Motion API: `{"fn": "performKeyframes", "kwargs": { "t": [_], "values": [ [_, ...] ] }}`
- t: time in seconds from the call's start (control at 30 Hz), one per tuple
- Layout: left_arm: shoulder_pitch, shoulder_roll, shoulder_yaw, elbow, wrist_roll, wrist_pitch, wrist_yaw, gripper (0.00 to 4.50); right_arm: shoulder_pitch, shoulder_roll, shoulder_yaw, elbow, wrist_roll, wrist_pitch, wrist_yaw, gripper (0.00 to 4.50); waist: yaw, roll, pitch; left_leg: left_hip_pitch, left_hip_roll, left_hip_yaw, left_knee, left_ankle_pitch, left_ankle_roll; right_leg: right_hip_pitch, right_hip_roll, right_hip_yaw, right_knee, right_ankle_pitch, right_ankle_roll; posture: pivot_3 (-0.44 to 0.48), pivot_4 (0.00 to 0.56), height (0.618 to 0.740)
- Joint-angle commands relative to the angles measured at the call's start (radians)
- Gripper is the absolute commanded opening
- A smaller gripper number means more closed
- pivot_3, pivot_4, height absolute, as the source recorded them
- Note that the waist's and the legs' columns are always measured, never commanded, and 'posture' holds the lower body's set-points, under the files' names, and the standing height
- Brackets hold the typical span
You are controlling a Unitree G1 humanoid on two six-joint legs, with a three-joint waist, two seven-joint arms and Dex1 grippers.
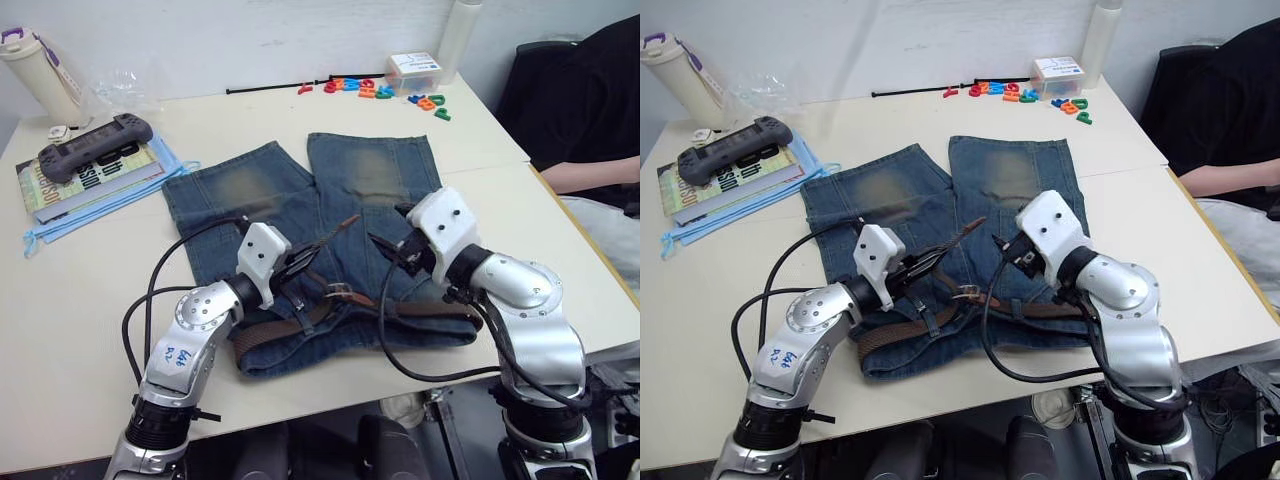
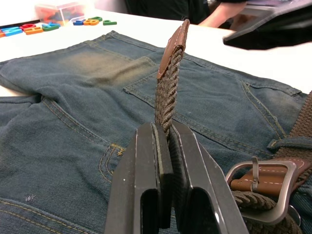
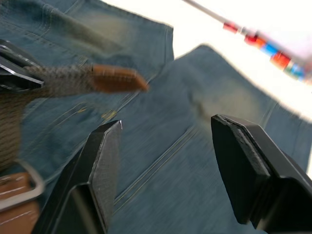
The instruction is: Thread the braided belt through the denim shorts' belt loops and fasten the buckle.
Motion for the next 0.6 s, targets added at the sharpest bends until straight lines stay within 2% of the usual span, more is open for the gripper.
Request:
{"fn": "performKeyframes", "kwargs": {
  "t": [0.03, 0.23, 0.27, 0.33, 0.4, 0.43, 0.47, 0.6],
  "values": [
    [-0.007, 0.004, 0.017, -0.045, -0.013, -0.004, 0.001, 0.0, 0.009, 0.016, -0.032, -0.07, 0.071, 0.069, -0.032, 3.2, 0.0, 0.0, 0.0, 0.0, 0.0, 0.0, 0.0, 0.0, 0.0, 0.0, 0.0, 0.0, 0.0, 0.0, 0.0, 0.0, 0.15, 0.714],
    [-0.008, 0.007, 0.018, -0.051, -0.016, 0.001, 0.0, 0.0, 0.031, -0.047, 0.031, -0.085, 0.123, 0.066, -0.051, 3.2, -0.008, 0.0, 0.0, -0.001, -0.004, -0.006, -0.003, 0.0, 0.001, 0.003, -0.003, -0.004, -0.002, 0.0, 0.0, 0.0, 0.15, 0.714],
    [-0.008, 0.007, 0.018, -0.053, -0.017, 0.003, 0.0, 0.0, 0.042, -0.061, 0.049, -0.091, 0.133, 0.059, -0.049, 3.2, -0.014, -0.001, 0.0, -0.001, -0.014, -0.019, -0.012, 0.006, 0.007, 0.008, -0.015, -0.02, -0.002, -0.001, 0.001, 0.0, 0.15, 0.714],
    [-0.008, 0.009, 0.019, -0.055, -0.018, 0.005, -0.001, 0.0, 0.054, -0.081, 0.069, -0.1, 0.148, 0.051, -0.053, 3.2, -0.022, -0.001, 0.0, -0.001, -0.037, -0.047, -0.03, 0.026, 0.008, 0.018, -0.036, -0.049, -0.002, -0.006, 0.008, 0.0, 0.15, 0.714],
    [-0.005, 0.015, 0.018, -0.06, -0.02, 0.009, -0.005, 0.0, 0.079, -0.118, 0.086, -0.111, 0.162, 0.044, -0.046, 3.2, -0.023, -0.001, 0.0, -0.004, -0.056, -0.073, -0.041, 0.042, 0.007, 0.026, -0.054, -0.07, -0.001, -0.011, 0.014, 0.0, 0.15, 0.714],
    [-0.003, 0.017, 0.019, -0.063, -0.021, 0.011, -0.007, 0.0, 0.09, -0.136, 0.089, -0.12, 0.172, 0.036, -0.038, 3.2, -0.026, -0.002, 0.001, -0.004, -0.064, -0.082, -0.046, 0.047, 0.008, 0.03, -0.059, -0.074, -0.002, -0.013, 0.017, 0.0, 0.15, 0.714],
    [-0.001, 0.018, 0.019, -0.065, -0.021, 0.013, -0.008, 0.0, 0.097, -0.15, 0.09, -0.125, 0.183, 0.03, -0.036, 3.2, -0.018, -0.003, 0.001, -0.002, -0.069, -0.088, -0.052, 0.056, 0.007, 0.033, -0.066, -0.073, -0.001, -0.015, 0.021, 0.0, 0.15, 0.714],
    [0.005, 0.025, 0.015, -0.072, -0.021, 0.017, -0.015, 0.0, 0.117, -0.225, 0.087, -0.148, 0.245, 0.015, 0.012, 3.2, 0.012, -0.004, 0.002, -0.001, -0.069, -0.086, -0.049, 0.055, 0.006, 0.032, -0.063, -0.061, -0.002, -0.015, 0.022, 0.0, 0.15, 0.714]
  ]
}}
